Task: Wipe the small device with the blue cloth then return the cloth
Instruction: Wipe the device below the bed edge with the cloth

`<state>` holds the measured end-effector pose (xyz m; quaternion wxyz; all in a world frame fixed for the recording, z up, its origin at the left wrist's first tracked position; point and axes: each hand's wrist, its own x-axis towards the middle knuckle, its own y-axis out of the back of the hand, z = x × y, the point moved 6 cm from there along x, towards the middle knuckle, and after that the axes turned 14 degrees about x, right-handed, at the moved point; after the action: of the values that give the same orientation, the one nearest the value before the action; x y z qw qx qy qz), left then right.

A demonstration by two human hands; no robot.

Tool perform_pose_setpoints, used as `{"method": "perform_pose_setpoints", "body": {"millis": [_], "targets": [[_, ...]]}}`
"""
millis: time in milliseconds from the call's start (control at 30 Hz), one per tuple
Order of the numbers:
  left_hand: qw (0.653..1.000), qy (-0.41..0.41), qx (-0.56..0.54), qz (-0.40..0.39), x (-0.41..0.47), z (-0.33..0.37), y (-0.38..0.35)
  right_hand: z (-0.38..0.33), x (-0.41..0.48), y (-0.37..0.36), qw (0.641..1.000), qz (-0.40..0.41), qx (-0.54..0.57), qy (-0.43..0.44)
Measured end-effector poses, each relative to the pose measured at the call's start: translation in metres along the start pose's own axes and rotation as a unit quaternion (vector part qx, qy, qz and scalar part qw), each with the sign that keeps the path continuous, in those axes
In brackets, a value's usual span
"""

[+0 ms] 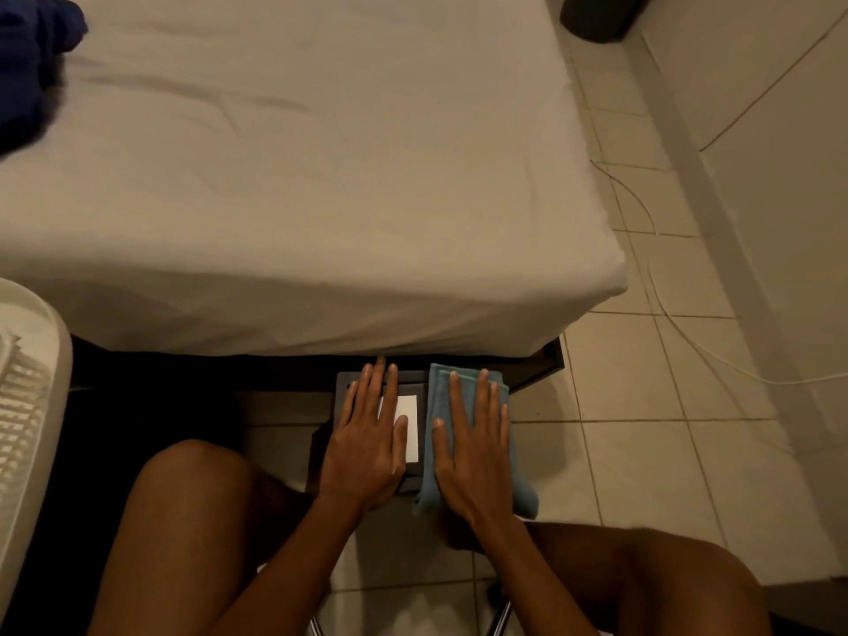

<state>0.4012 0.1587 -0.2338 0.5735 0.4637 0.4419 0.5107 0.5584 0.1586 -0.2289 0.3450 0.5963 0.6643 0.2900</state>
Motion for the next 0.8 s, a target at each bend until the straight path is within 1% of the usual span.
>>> {"method": "perform_pose_setpoints", "body": {"millis": [100, 233, 367, 500, 700, 800], "targets": [[1.0, -0.001, -0.002, 0.005, -0.001, 0.001, 0.002, 0.0, -0.002, -0.002, 1.0, 0.009, 0.006, 0.0], [1.0, 0.0, -0.015, 0.0, -0.001, 0.0, 0.002, 0.004, -0.021, -0.009, 1.0, -0.002, 0.017, 0.009], [1.0, -0.002, -0.021, -0.001, -0.001, 0.0, 0.002, -0.003, -0.001, -0.004, 1.0, 0.02, 0.011, -0.005], [1.0, 0.0, -0.02, 0.007, 0.0, 0.0, 0.003, -0.005, 0.011, 0.0, 1.0, 0.016, -0.001, -0.007], [1.0, -0.003, -0.019, 0.008, 0.001, -0.001, 0.001, 0.003, -0.022, -0.003, 1.0, -0.011, -0.001, 0.0], [1.0, -0.009, -0.007, 0.007, 0.0, 0.0, 0.0, 0.003, -0.003, 0.0, 1.0, 0.01, -0.006, -0.013]]}}
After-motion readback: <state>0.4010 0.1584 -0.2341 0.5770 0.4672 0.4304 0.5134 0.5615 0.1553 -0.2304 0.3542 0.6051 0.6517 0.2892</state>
